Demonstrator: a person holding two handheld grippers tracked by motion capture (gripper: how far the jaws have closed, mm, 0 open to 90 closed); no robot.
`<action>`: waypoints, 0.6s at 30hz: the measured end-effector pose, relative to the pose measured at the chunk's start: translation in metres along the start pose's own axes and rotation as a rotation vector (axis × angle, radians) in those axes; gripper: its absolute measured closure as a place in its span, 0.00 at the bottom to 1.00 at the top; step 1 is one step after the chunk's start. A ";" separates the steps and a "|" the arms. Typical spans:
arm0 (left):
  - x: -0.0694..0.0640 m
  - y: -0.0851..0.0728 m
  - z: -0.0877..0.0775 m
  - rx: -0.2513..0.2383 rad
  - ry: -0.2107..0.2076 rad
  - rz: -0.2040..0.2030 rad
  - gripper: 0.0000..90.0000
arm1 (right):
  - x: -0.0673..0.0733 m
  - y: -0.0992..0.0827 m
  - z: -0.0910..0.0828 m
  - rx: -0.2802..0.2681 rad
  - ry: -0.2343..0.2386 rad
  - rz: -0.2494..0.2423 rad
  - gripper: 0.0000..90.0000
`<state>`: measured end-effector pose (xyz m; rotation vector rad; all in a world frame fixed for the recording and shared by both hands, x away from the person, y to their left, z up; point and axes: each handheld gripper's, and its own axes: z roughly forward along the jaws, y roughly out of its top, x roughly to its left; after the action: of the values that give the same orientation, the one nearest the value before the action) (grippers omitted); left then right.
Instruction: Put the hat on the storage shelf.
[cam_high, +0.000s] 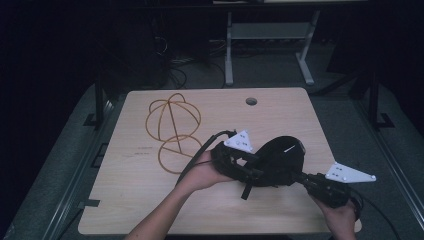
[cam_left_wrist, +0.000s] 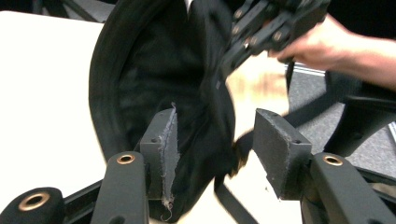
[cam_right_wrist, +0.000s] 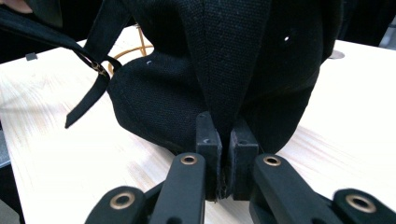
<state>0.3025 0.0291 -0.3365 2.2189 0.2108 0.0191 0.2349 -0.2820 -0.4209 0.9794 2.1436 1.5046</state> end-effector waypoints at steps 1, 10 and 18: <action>0.001 -0.004 -0.002 0.000 0.004 -0.007 0.54 | -0.001 0.001 -0.001 0.001 0.001 0.005 0.95; 0.002 -0.033 -0.018 -0.012 0.062 -0.033 0.54 | -0.010 0.009 -0.005 -0.001 -0.005 0.017 0.96; -0.001 -0.059 -0.021 0.019 0.076 -0.048 0.52 | -0.013 0.029 -0.008 0.017 -0.018 -0.023 0.96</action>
<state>0.2912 0.0809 -0.3699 2.2330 0.3072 0.0760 0.2487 -0.2913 -0.3926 0.9665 2.1516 1.4637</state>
